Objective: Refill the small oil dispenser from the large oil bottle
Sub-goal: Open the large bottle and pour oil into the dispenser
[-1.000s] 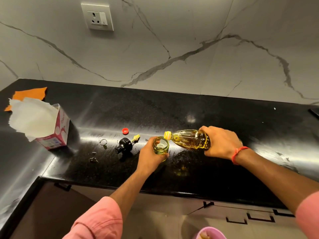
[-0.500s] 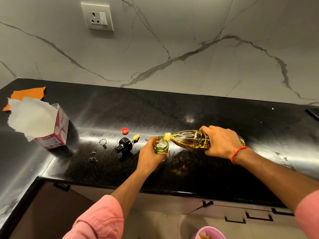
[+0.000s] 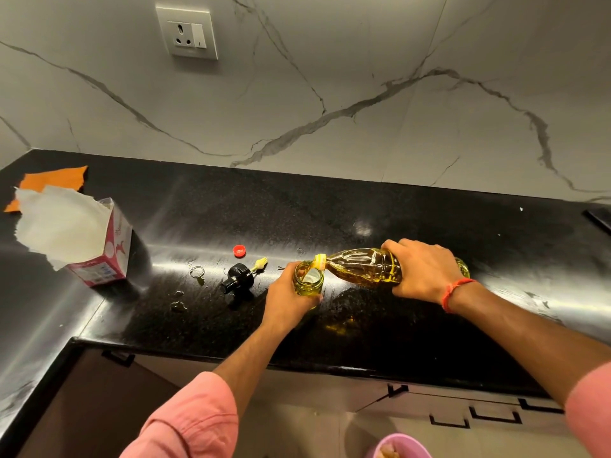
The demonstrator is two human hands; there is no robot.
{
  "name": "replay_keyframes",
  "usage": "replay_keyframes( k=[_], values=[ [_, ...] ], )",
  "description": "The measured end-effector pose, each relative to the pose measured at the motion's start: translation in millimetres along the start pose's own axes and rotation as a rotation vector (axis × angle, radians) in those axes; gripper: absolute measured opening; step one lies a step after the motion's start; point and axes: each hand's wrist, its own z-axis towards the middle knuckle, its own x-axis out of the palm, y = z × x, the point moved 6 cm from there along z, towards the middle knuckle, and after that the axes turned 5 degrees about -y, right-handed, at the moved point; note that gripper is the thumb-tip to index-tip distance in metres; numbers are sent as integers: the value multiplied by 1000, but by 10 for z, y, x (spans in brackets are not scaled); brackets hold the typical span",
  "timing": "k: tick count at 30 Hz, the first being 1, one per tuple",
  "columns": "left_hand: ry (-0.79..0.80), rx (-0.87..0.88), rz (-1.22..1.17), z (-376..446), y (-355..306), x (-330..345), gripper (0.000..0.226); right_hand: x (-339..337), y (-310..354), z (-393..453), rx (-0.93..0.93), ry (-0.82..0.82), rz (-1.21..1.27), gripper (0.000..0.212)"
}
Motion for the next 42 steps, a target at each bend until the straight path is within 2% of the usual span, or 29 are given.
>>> replay_keyframes(
  k=[42],
  values=[
    [2, 2, 2, -7, 29, 7, 63, -85, -64, -46, 17, 3, -32, 67]
  ],
)
